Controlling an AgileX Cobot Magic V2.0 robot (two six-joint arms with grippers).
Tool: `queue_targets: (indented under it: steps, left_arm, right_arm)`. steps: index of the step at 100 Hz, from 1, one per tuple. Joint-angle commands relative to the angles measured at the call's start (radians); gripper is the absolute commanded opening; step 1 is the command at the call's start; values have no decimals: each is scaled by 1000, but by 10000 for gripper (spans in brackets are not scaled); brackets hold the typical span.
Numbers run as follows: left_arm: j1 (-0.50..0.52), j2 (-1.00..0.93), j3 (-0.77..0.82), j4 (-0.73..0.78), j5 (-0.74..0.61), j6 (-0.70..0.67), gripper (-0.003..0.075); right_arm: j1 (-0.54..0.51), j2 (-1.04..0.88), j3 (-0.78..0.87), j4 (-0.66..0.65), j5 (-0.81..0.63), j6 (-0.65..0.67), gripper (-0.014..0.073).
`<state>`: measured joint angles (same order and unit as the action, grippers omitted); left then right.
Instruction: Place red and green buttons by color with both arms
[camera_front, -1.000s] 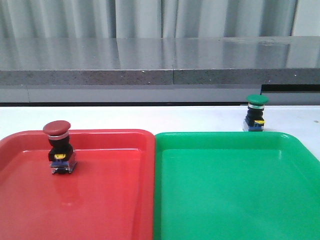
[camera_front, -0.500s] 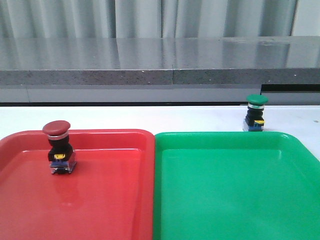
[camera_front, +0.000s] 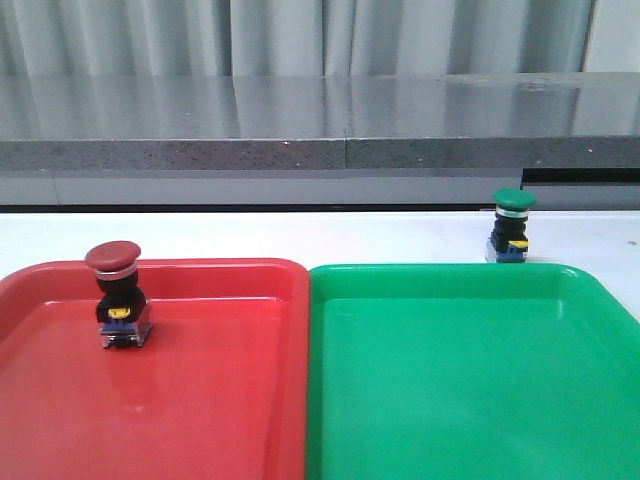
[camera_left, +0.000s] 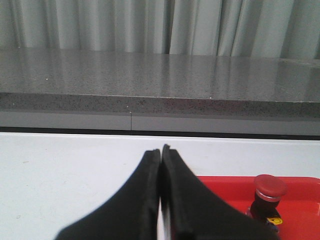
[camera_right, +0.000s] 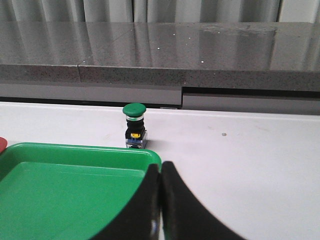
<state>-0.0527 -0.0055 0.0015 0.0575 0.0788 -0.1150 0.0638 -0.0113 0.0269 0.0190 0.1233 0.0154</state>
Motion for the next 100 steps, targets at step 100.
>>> queue_targets:
  steps: [100]
  left_arm:
    - [3, -29, 42, -9, -86, -10, -19]
  right_arm:
    - [-6, 90, -440, -10, 208, 0, -109]
